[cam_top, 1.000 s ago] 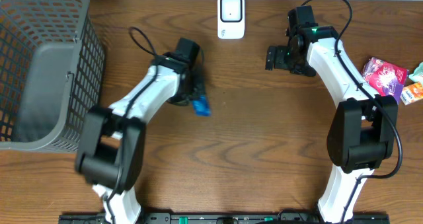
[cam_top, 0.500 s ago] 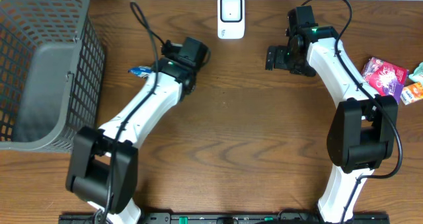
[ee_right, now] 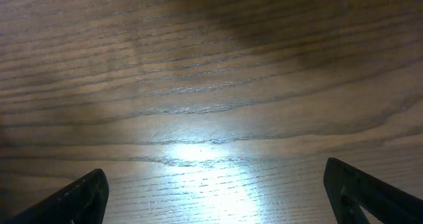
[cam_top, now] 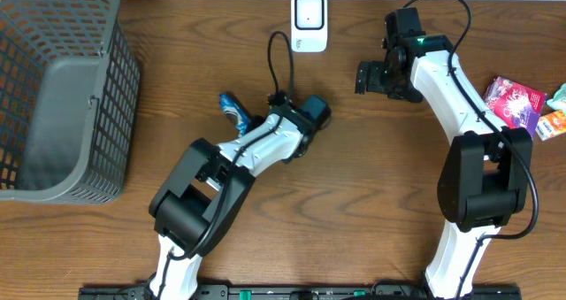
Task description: Scan the item barcode
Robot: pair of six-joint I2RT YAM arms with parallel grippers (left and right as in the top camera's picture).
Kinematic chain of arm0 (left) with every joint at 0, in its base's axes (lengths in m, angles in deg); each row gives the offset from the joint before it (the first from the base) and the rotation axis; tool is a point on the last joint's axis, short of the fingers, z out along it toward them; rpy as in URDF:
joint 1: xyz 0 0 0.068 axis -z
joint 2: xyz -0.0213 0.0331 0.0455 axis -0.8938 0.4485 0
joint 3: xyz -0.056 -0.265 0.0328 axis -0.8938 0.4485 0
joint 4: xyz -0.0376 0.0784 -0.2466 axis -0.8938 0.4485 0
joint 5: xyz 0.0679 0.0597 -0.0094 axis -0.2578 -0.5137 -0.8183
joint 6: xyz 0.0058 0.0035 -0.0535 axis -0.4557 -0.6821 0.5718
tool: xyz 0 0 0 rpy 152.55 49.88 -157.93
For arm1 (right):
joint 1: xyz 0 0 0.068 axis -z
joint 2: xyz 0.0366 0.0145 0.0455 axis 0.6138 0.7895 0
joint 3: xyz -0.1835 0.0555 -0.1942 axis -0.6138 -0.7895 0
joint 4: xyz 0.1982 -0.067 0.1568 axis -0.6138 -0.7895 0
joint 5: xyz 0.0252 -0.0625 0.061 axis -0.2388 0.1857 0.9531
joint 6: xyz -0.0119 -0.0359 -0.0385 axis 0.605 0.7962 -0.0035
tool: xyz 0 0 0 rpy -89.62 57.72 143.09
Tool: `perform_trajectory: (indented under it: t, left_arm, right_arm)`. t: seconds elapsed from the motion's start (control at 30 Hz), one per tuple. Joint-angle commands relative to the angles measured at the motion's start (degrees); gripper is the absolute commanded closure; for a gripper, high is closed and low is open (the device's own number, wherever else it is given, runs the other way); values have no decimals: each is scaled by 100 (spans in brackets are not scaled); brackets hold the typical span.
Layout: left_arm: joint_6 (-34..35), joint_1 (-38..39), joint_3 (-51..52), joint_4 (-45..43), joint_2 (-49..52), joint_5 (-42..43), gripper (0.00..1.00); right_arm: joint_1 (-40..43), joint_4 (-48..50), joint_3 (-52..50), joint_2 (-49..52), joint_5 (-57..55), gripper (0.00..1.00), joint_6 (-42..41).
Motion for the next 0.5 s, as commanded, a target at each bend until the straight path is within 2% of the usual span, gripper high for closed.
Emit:
perform_trajectory:
  t: [0.0, 0.17, 0.33, 0.37, 0.4, 0.47]
  left_arm:
    - [656, 144, 15, 63, -52, 326, 93]
    - [713, 195, 11, 68, -492, 1757, 93]
    - [732, 190, 11, 70, -1027, 2485, 92]
    - [732, 190, 11, 70, -1143, 2551, 87]
    - [732, 190, 11, 72, -1252, 2590, 76]
    - [730, 190, 11, 72, -1508, 2590, 72]
  right_arm:
    - [-35, -2, -31, -81, -76, 1, -79]
    - [-35, -2, -31, -81, -74, 1, -79]
    - [-35, -2, -31, -81, -74, 1, -79]
    - [-35, -2, -31, -81, -76, 1, -79]
    - [-35, -2, -31, -81, -74, 1, -79]
    - [-35, -2, -31, -81, -76, 1, -79]
